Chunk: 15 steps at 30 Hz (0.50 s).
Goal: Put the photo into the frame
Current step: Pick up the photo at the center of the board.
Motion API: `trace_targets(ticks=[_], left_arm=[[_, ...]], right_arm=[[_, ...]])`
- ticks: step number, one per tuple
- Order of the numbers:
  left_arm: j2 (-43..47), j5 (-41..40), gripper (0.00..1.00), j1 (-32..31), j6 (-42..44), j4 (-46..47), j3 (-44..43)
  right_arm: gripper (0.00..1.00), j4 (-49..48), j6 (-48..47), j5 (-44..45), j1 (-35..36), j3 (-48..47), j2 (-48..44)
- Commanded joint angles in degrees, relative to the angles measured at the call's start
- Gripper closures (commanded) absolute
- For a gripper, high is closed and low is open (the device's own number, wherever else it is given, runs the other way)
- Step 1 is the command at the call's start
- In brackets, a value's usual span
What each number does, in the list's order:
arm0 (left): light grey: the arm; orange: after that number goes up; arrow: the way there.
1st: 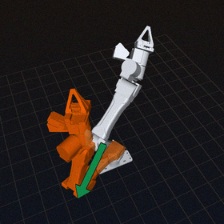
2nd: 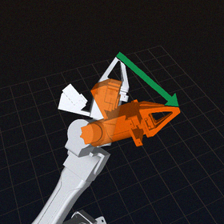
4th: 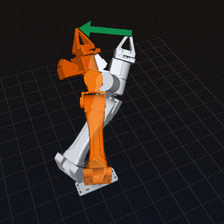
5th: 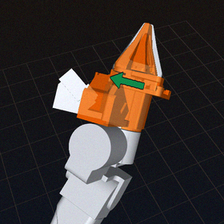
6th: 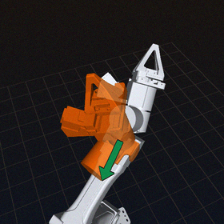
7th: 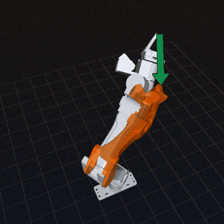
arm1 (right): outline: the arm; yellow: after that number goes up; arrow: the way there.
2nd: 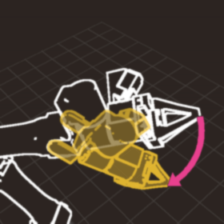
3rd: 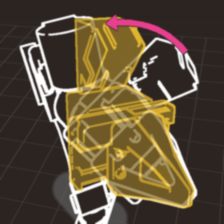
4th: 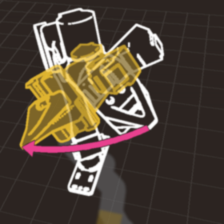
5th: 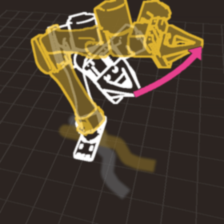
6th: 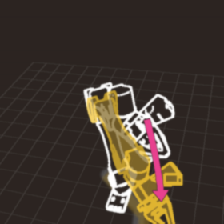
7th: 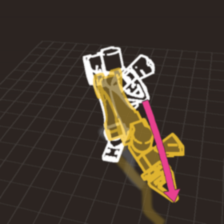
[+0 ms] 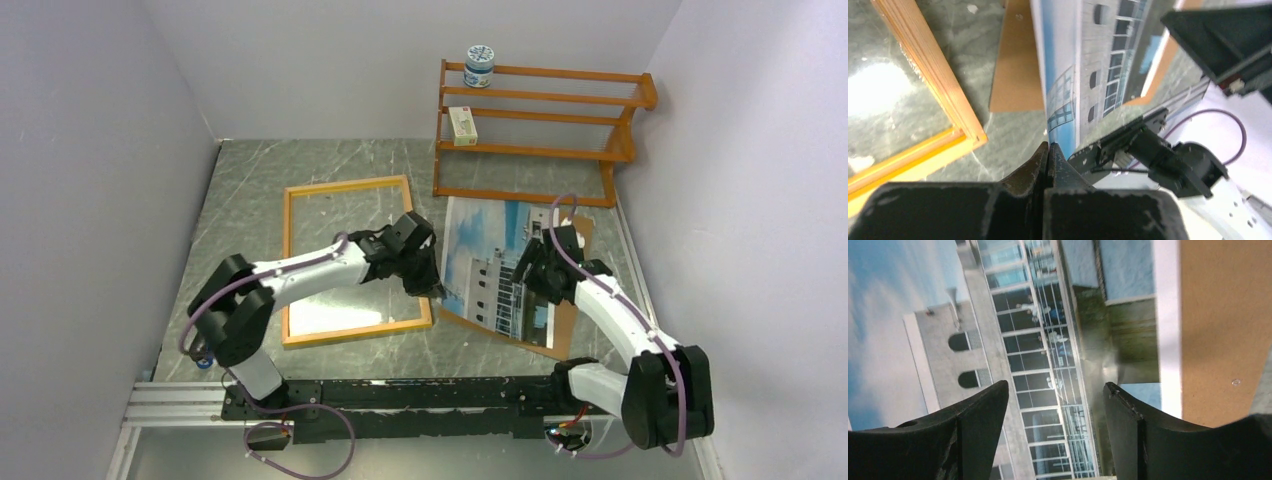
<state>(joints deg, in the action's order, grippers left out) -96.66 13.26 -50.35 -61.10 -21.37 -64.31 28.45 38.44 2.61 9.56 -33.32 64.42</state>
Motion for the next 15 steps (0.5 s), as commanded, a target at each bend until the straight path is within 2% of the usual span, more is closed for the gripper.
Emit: trace_targets(ticks=[1, 8, 15], left_arm=[[7.1, 0.6, 0.98, 0.0, 9.7, -12.6, -3.4], [15.5, -5.2, 0.98, 0.0, 18.6, -30.5, -6.7], [19.3, -11.2, 0.97, -0.1, 28.9, -43.4, -14.8]], right_arm=[[0.25, 2.9, -3.5, -1.5, 0.4, -8.2, -2.1], [0.1, 1.2, -3.6, -5.2, 4.4, -13.4, -2.5], [0.06, -1.0, 3.4, -6.9, 14.3, -21.0, 0.7]])
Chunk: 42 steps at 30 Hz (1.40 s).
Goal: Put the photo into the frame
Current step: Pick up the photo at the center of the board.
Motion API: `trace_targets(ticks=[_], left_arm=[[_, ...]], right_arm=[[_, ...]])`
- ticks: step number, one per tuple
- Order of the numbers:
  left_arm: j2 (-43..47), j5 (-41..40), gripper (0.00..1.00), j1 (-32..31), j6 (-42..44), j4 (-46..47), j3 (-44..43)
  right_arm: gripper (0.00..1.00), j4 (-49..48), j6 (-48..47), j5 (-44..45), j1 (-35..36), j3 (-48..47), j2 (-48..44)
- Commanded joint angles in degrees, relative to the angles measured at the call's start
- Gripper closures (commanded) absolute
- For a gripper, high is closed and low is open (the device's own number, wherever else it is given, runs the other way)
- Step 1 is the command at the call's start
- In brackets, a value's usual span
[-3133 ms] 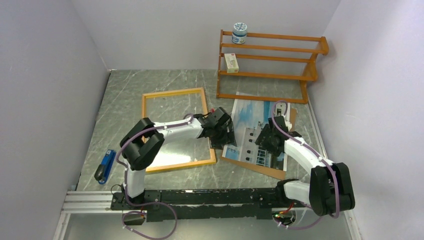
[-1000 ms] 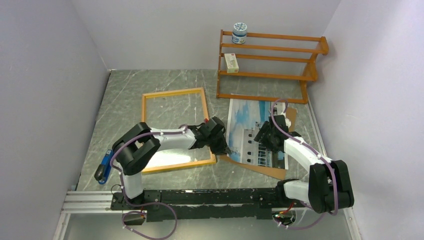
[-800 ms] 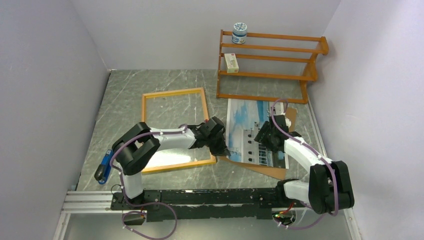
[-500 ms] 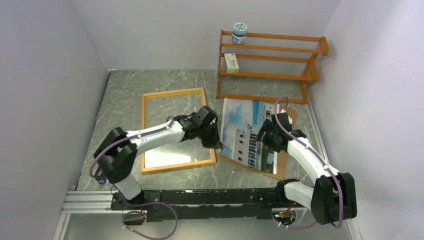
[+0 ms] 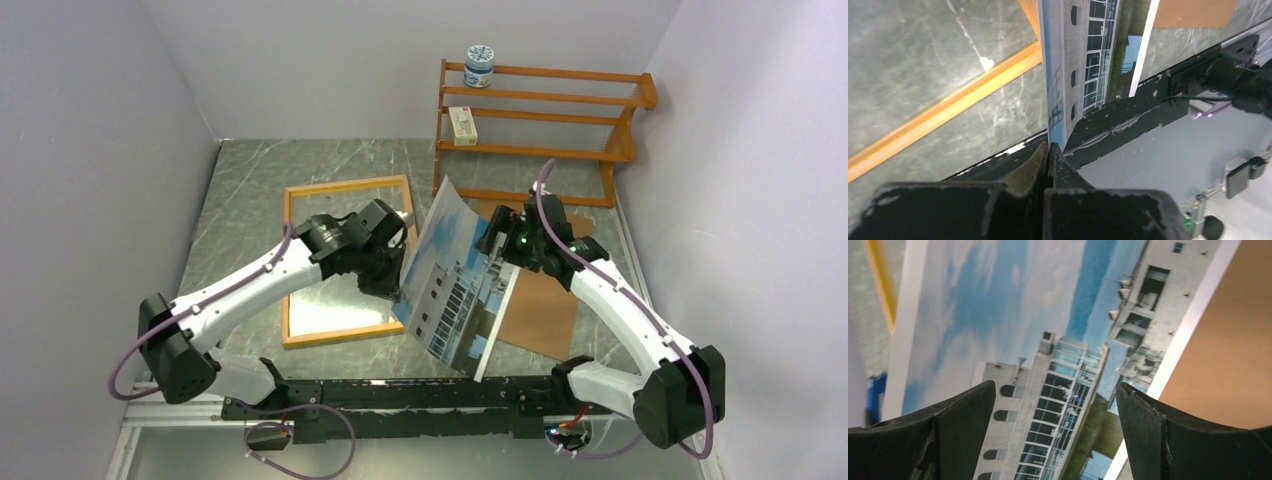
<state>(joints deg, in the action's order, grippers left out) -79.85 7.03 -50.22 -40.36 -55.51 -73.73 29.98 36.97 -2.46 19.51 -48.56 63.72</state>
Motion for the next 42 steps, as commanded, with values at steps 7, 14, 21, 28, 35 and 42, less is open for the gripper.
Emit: trace_targets(ticks=[7, 14, 21, 28, 35, 42], left_arm=[[1.4, -9.2, 0.97, -2.8, 13.9, -10.7, -7.8], [-0.9, -15.5, 0.97, -5.7, 17.1, -9.9, -8.9], [-2.7, -23.3, 0.97, -8.8, 18.7, -8.9, -9.6], [-4.4, -27.1, 0.97, -11.9, 19.4, -8.5, -10.3], [-4.4, -28.1, 0.97, -13.9, 20.2, -7.1, -9.3], [-4.5, -27.9, 0.97, -15.9, 21.6, -4.9, -8.5]], right_arm=[[0.06, -4.6, 16.8, -2.7, 9.6, -13.2, 6.8], [0.1, 1.2, 18.9, -0.3, 11.3, -24.1, 16.4], [0.14, 4.8, 19.4, 1.7, 11.6, -28.3, 22.6], [0.19, 7.5, 17.8, 2.3, 12.0, -31.9, 26.9], [0.35, 7.1, 17.9, 2.3, 12.0, -29.7, 26.2], [0.61, 7.4, 18.4, 2.3, 11.9, -28.9, 25.7]])
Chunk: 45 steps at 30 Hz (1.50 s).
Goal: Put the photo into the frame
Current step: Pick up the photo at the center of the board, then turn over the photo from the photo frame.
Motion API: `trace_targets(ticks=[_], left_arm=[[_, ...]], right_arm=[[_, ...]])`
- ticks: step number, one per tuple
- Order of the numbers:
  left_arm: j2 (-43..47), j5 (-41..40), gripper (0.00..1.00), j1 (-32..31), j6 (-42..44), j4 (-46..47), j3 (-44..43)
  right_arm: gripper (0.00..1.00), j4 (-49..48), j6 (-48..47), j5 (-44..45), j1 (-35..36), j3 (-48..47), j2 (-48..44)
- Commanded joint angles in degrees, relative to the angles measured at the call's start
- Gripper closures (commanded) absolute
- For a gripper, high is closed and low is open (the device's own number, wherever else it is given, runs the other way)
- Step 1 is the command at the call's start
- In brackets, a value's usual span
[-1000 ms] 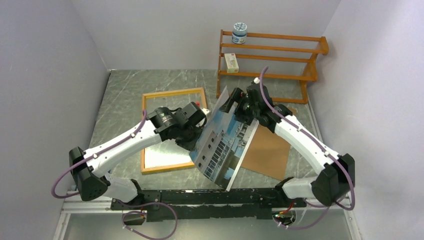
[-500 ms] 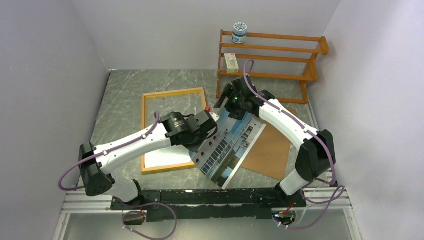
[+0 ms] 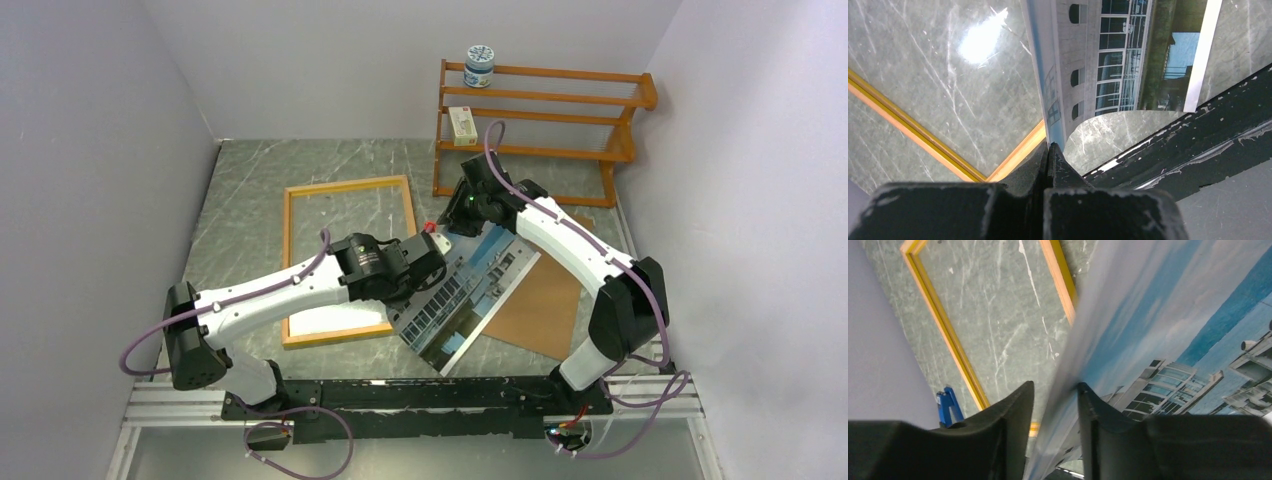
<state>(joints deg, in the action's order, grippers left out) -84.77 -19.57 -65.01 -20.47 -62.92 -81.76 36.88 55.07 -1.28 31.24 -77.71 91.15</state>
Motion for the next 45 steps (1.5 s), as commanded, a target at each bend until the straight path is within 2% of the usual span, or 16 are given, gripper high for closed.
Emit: trace_targets(ticks=[1, 3, 5, 8, 10, 14, 17, 20, 25, 27, 29, 34, 37, 40, 45], left_arm=[[0.2, -1.3, 0.96, -1.2, 1.6, 2.4, -0.6], [0.0, -1.2, 0.92, -1.3, 1.2, 2.3, -0.4], [0.1, -0.3, 0.83, -1.3, 0.3, 2.0, -0.7], [1.9, 4.8, 0.46, -1.3, 0.1, 3.1, -1.1], [4.0, 7.9, 0.31, -1.3, -0.1, 5.2, -0.5], [10.0, 12.1, 0.07, -1.3, -1.1, 11.7, 1.8], [14.2, 12.8, 0.06, -1.3, -2.2, 15.4, 1.8], [17.1, 10.1, 0.06, -1.3, -3.5, 17.6, 0.4], [20.6, -2.7, 0.06, -0.8, -5.8, 21.5, -0.5], [20.7, -7.1, 0.06, 1.3, -7.6, 21.8, -0.7], [20.1, -7.7, 0.06, 6.3, -10.0, 20.5, -1.2], [19.3, 4.2, 0.06, 26.1, -14.8, 20.8, 2.3], [18.6, 8.3, 0.06, 34.9, -16.4, 19.4, 3.5], [18.7, 8.9, 0.06, 42.2, -17.4, 16.7, 3.9], [21.6, 5.0, 0.06, 54.2, -19.5, 12.7, 6.8]], right_arm=[[0.67, 0.5, 0.3, 1.1, 0.1, 0.3, -1.9], [0.75, 0.7, 0.3, 2.4, 0.2, 0.2, -2.5], [0.83, 1.0, 0.3, 3.2, 0.1, 0.1, -3.1], [0.95, 1.4, -0.1, 4.0, -0.1, 0.2, -4.8], [1.0, 1.3, -0.6, 4.2, -0.2, 0.4, -6.0], [1.0, 1.0, -2.7, 4.3, -0.9, 0.6, -9.1], [1.0, 0.2, -7.2, 2.7, -1.5, -0.3, -11.2], [1.0, -0.5, -12.9, -0.3, -2.1, -1.8, -13.3], [1.0, -1.7, -22.6, -11.0, -2.2, -6.2, -16.1], [1.0, -2.6, -24.8, -15.9, -2.1, -7.6, -16.8], [1.0, -3.2, -25.6, -20.3, -2.1, -9.8, -16.7], [1.0, -4.3, -24.0, -27.5, -0.7, -15.6, -14.4], [1.0, -4.4, -22.9, -29.5, 1.0, -19.4, -12.1], [1.0, -4.4, -21.2, -31.4, 2.6, -23.6, -9.0], [1.0, -6.2, -14.4, -38.2, 5.7, -32.2, -0.9]])
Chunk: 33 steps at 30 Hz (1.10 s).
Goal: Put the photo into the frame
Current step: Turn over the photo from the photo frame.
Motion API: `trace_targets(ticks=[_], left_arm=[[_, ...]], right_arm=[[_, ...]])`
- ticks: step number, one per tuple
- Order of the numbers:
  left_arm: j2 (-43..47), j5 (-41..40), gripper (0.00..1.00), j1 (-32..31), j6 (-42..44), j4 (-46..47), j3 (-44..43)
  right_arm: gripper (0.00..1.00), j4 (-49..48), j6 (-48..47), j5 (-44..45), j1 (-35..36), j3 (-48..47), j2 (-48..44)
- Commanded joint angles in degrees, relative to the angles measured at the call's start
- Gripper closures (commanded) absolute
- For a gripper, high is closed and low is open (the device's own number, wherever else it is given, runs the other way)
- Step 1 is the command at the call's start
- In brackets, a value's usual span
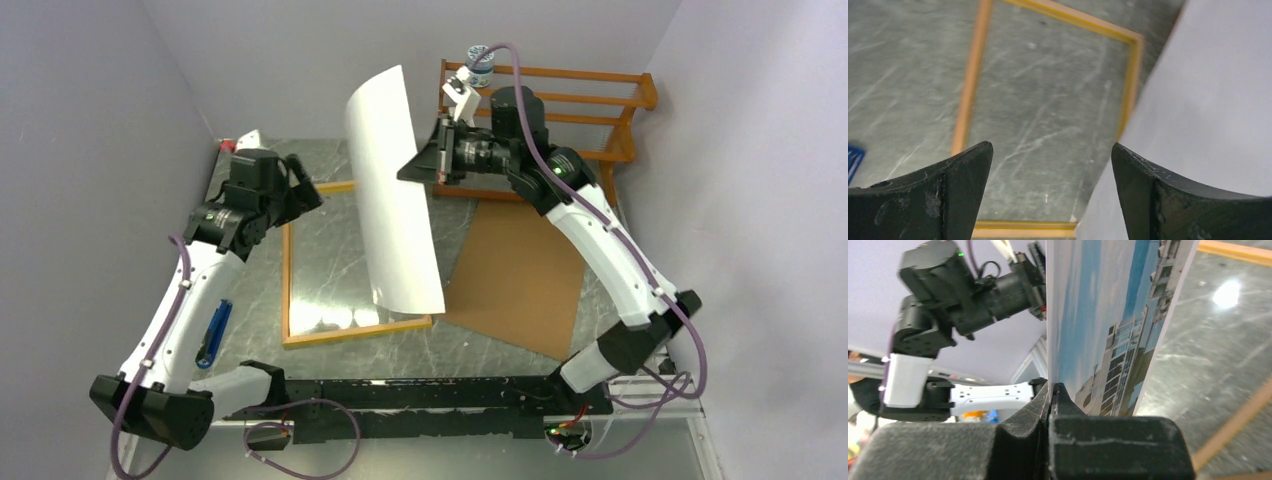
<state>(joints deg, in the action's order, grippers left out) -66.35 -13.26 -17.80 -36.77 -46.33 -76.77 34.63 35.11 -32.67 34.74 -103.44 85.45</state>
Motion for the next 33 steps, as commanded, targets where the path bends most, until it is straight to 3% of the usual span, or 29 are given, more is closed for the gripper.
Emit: trace_targets(ticks=[1, 5, 9, 14, 19, 28, 33], left_arm=[[3.9, -2.1, 0.06, 9.1, -3.7, -4.6, 2.5], [6.9, -4.2, 0.06, 15.3, -4.8, -6.6, 3.9], [8.4, -4.7, 0.06, 16.6, -4.6, -7.5, 4.7], [9.2, -3.1, 0.06, 17.0, -4.7, -7.5, 7.6], [9.2, -0.4, 0.06, 17.3, -5.2, -6.1, 11.2], [8.4, 1.5, 0.06, 17.6, -5.0, 0.8, 19.1], [5.1, 5.9, 0.06, 21.6, -4.8, 6.9, 23.1]], right_arm=[[1.0, -4.3, 6.4, -7.3, 3.3, -8.1, 6.3], [1.0, -7.3, 10.3, -9.1, 4.7, -10.5, 10.9], [1.0, -4.3, 8.2, 0.5, 3.0, -8.0, 13.4], [1.0, -12.4, 13.4, 4.6, -3.9, 8.3, 14.4], [1.0, -14.1, 12.6, 3.2, -8.0, 14.0, 20.6], [1.0, -7.7, 5.2, 1.8, -9.0, 7.9, 31.1], [1.0, -5.4, 3.2, 1.8, -7.3, 5.9, 34.0]])
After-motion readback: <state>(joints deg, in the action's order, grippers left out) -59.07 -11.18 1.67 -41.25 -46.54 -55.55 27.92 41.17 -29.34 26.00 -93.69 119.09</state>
